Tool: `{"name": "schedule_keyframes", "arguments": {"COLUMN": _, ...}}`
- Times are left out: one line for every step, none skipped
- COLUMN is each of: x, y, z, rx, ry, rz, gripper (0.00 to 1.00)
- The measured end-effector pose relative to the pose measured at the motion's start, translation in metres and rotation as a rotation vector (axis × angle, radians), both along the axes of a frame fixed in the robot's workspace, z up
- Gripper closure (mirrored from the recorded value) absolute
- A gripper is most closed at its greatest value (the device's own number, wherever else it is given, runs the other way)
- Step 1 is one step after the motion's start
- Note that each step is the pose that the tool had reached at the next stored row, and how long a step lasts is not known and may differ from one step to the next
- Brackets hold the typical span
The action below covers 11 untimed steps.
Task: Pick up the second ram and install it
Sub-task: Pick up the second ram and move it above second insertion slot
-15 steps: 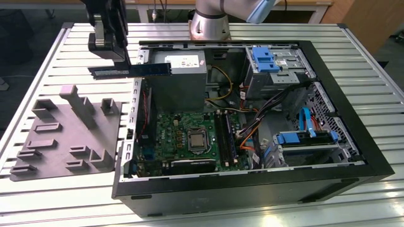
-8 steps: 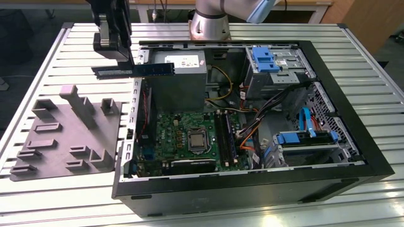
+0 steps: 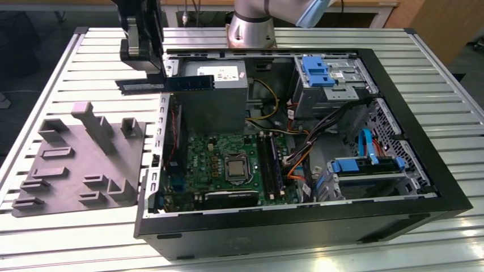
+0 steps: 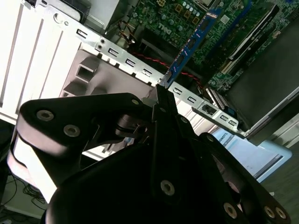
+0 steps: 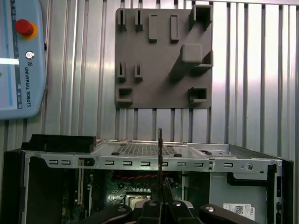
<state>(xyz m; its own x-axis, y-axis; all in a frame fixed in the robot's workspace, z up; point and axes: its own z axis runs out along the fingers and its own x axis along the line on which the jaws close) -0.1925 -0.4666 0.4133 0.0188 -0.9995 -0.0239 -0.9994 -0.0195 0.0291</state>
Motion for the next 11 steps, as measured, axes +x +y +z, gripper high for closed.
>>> {"name": "schedule_keyframes", "arguments": {"x": 0.0008, "y": 0.0, "z": 0.0, "rx": 0.0, "ry": 0.0, "rz": 0.0, "gripper": 0.88}}
{"name": "schedule_keyframes", "arguments": {"x": 0.0016, "y": 0.0001, "z": 0.0, "rx": 0.0, "ry": 0.0, "rz": 0.0, "gripper": 0.88}}
{"name": "schedule_keyframes", "arguments": {"x": 0.0025, "y": 0.0001, "z": 0.0, "rx": -0.0001, "ry": 0.0, "rz": 0.0, "gripper": 0.88}}
{"name": "schedule_keyframes", "arguments": {"x": 0.0035, "y": 0.0001, "z": 0.0, "rx": 0.0, "ry": 0.0, "rz": 0.0, "gripper": 0.88}}
{"name": "schedule_keyframes", "arguments": {"x": 0.0043, "y": 0.0001, "z": 0.0, "rx": 0.0, "ry": 0.0001, "rz": 0.0, "gripper": 0.88}}
{"name": "schedule_keyframes", "arguments": {"x": 0.0052, "y": 0.0002, "z": 0.0, "rx": 0.0, "ry": 0.0, "rz": 0.0, "gripper": 0.88}}
{"name": "schedule_keyframes", "arguments": {"x": 0.006, "y": 0.0002, "z": 0.0, "rx": 0.0, "ry": 0.0001, "rz": 0.0, "gripper": 0.88}}
{"name": "schedule_keyframes", "arguments": {"x": 0.007, "y": 0.0002, "z": 0.0, "rx": 0.0, "ry": 0.0, "rz": 0.0, "gripper": 0.88}}
{"name": "schedule_keyframes", "arguments": {"x": 0.0081, "y": 0.0002, "z": 0.0, "rx": 0.0, "ry": 0.0, "rz": 0.0, "gripper": 0.88}}
{"name": "schedule_keyframes", "arguments": {"x": 0.0093, "y": 0.0002, "z": 0.0, "rx": 0.0, "ry": 0.0, "rz": 0.0, "gripper": 0.88}}
{"name": "schedule_keyframes", "arguments": {"x": 0.0108, "y": 0.0003, "z": 0.0, "rx": 0.0, "ry": 0.0001, "rz": 0.0, "gripper": 0.88}}
